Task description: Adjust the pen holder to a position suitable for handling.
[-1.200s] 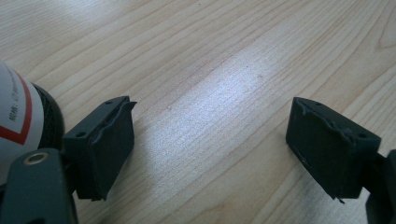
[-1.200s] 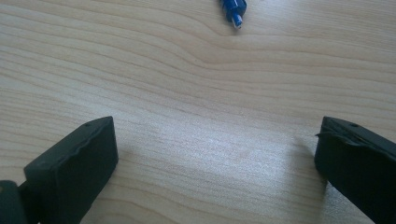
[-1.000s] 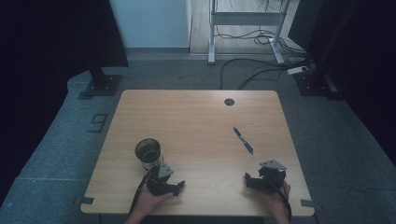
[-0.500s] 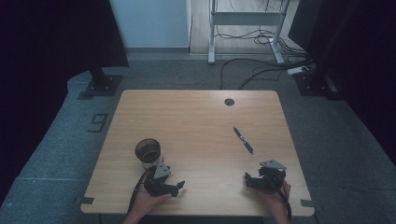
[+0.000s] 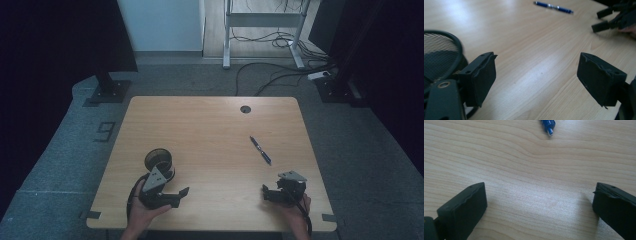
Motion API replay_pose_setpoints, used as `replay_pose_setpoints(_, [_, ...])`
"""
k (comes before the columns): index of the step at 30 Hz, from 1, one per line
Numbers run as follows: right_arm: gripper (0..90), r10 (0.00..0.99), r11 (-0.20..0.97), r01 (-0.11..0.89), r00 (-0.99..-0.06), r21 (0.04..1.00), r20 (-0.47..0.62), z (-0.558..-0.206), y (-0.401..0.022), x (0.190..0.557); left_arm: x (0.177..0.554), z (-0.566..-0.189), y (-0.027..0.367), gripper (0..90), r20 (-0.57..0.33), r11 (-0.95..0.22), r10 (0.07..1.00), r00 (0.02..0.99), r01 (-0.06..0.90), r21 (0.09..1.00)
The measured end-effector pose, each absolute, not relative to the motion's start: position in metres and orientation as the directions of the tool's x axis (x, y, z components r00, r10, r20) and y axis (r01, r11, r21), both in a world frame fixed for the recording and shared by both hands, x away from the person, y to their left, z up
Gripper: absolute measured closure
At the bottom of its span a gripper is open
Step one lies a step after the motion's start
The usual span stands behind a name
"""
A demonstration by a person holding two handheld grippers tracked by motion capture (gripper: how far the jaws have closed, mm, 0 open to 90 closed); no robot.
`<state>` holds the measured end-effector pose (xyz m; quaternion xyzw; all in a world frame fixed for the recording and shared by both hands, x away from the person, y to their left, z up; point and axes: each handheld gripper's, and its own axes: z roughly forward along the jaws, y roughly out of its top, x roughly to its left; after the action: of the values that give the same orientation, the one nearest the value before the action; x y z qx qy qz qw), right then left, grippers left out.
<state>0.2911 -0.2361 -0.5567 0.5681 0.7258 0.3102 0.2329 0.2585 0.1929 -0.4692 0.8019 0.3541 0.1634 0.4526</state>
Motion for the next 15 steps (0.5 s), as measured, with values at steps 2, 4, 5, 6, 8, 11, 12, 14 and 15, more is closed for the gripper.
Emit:
replay_pose_setpoints(2, [0.0, 0.969, 0.162, 0.680, -0.246, 0.715, 0.014, -0.557, -0.236, 0.291, 0.256, -0.463, 0.198, 15.7, -0.055, -0.328, 0.720, 0.691, 0.410, 0.851])
replay_pose_setpoints(4, [0.0, 0.969, 0.162, 0.680, -0.246, 0.715, 0.014, -0.557, -0.236, 0.291, 0.255, -0.457, 0.203, 15.5, -0.052, -0.317, 0.726, 0.685, 0.402, 0.859])
replay_pose_setpoints(5, [0.0, 0.969, 0.162, 0.680, -0.246, 0.715, 0.014, -0.557, -0.236, 0.291, 0.254, -0.454, 0.206, 15.4, -0.049, -0.313, 0.730, 0.682, 0.397, 0.863])
replay_pose_setpoints(6, [0.0, 0.969, 0.163, 0.680, -0.246, 0.715, 0.014, -0.557, -0.236, 0.291, 0.253, -0.452, 0.209, 15.3, -0.051, -0.305, 0.734, 0.677, 0.395, 0.866])
replay_pose_setpoints(8, [0.0, 0.969, 0.163, 0.680, -0.246, 0.715, 0.013, -0.557, -0.236, 0.291, 0.253, -0.448, 0.216, 15.0, -0.050, -0.294, 0.742, 0.668, 0.391, 0.872])
replay_pose_setpoints(11, [0.0, 0.969, 0.162, 0.680, -0.245, 0.715, 0.013, -0.557, -0.236, 0.291, 0.254, -0.443, 0.225, 14.9, -0.048, -0.282, 0.757, 0.651, 0.393, 0.875])
replay_pose_setpoints(12, [0.0, 0.969, 0.162, 0.680, -0.245, 0.715, 0.013, -0.557, -0.236, 0.291, 0.254, -0.442, 0.231, 14.7, -0.050, -0.274, 0.766, 0.641, 0.397, 0.876])
replay_pose_setpoints(14, [0.0, 0.969, 0.162, 0.679, -0.245, 0.716, 0.013, -0.557, -0.236, 0.291, 0.255, -0.441, 0.234, 14.7, -0.051, -0.271, 0.771, 0.635, 0.399, 0.876])
replay_pose_setpoints(15, [0.0, 0.969, 0.162, 0.679, -0.245, 0.716, 0.013, -0.557, -0.236, 0.291, 0.255, -0.441, 0.237, 14.7, -0.054, -0.265, 0.776, 0.628, 0.403, 0.876])
